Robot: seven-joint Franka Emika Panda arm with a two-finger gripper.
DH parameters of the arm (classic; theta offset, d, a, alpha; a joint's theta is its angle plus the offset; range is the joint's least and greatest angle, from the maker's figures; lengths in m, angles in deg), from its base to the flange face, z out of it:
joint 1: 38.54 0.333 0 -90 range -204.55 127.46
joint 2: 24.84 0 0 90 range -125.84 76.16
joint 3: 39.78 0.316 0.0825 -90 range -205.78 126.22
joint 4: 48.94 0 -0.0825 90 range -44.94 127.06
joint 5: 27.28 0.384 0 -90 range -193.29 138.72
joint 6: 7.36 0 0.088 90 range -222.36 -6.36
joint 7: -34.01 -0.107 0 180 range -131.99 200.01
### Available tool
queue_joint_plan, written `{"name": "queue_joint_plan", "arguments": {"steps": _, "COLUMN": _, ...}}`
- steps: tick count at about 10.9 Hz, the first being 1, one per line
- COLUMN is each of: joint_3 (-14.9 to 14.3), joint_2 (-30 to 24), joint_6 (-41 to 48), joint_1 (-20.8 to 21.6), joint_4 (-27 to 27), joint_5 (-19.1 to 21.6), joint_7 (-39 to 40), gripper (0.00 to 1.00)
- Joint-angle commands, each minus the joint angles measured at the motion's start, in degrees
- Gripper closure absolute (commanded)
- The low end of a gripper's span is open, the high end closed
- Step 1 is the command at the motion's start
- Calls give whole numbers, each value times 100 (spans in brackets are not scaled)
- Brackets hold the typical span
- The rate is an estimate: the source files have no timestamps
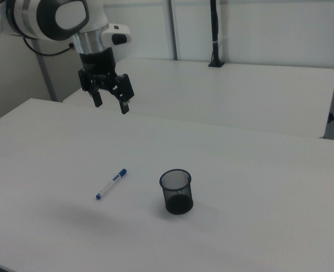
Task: Insert the marker
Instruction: 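Move the open gripper over the blue-capped white marker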
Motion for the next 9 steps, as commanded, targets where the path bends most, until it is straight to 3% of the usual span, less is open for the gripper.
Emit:
{"name": "queue_joint_plan", "arguments": {"steps": 1, "joint_3": 75, "joint_2": -96, "joint_6": -105, "joint_1": -53, "joint_4": 94, "joint_5": -5, "joint_7": 73, "gripper": 0}}
{"name": "queue_joint_plan", "arguments": {"steps": 4, "joint_3": 75, "joint_2": -70, "joint_6": -114, "joint_1": -80, "joint_4": 138, "joint_5": -13, "joint_7": 326, "gripper": 0}}
{"name": "queue_joint_plan", "arguments": {"steps": 7, "joint_3": 75, "joint_2": 149, "joint_6": -184, "joint_1": -18, "joint_4": 305, "joint_5": -101, "joint_7": 1450, "gripper": 0}}
{"name": "queue_joint_plan", "arguments": {"steps": 9, "joint_3": 285, "joint_2": 220, "joint_6": -246, "joint_1": -44, "joint_4": 322, "joint_5": -399, "joint_7": 1462, "gripper": 0}}
